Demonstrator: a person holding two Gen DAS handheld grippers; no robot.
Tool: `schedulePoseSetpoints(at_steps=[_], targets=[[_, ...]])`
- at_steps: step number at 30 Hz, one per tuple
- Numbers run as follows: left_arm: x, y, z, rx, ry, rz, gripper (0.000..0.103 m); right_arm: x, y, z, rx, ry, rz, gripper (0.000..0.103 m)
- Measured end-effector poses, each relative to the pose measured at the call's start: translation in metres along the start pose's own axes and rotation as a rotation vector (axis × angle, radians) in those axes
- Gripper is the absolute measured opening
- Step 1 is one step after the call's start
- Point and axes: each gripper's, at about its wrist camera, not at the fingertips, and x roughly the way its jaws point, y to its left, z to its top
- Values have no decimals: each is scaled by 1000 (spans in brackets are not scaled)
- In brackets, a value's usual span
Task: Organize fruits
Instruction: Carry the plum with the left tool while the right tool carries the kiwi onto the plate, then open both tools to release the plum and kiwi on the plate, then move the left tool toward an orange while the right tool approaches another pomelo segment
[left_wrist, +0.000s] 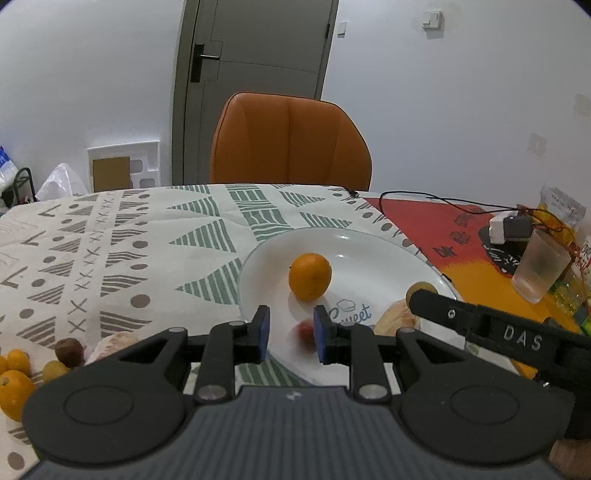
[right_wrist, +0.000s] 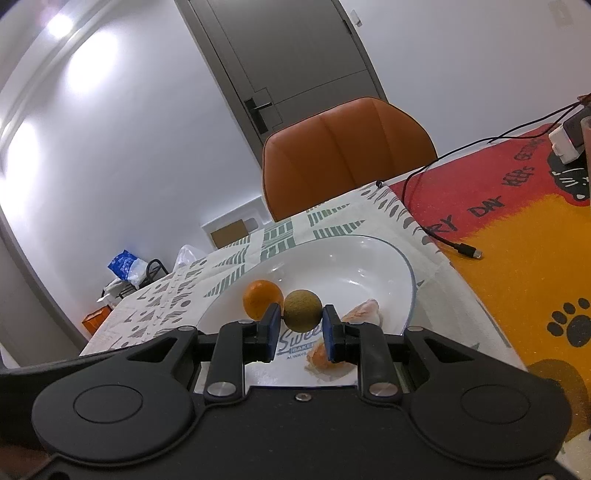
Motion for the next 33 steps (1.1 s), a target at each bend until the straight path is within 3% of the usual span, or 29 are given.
schedulePoseSetpoints(at_steps=[5,9,14,17,20,25,33], targets=[[-4,8,0,-18,5,25,25,2,4,1,-4,-5,15,23],[-10,15,2,-26,1,41,29,1,10,3,-7,-15,27,31],[-23,19,-1,-25,-33,67,64,-3,14,-1,-6,-1,33,32],[-29,26,-3,-41,-38,81,72,-6,17,-5,0,7,34,33],[-34,33,-5,-58,-39,95,75,-8,21,-8,0,11,37,34],[-45,43,-8,-78,-54,111,82,-13,29,-11,-8,5,42,48],[-59,59,-14,-111,-69,140,85,-15,46,-15,-41,5,58,63]])
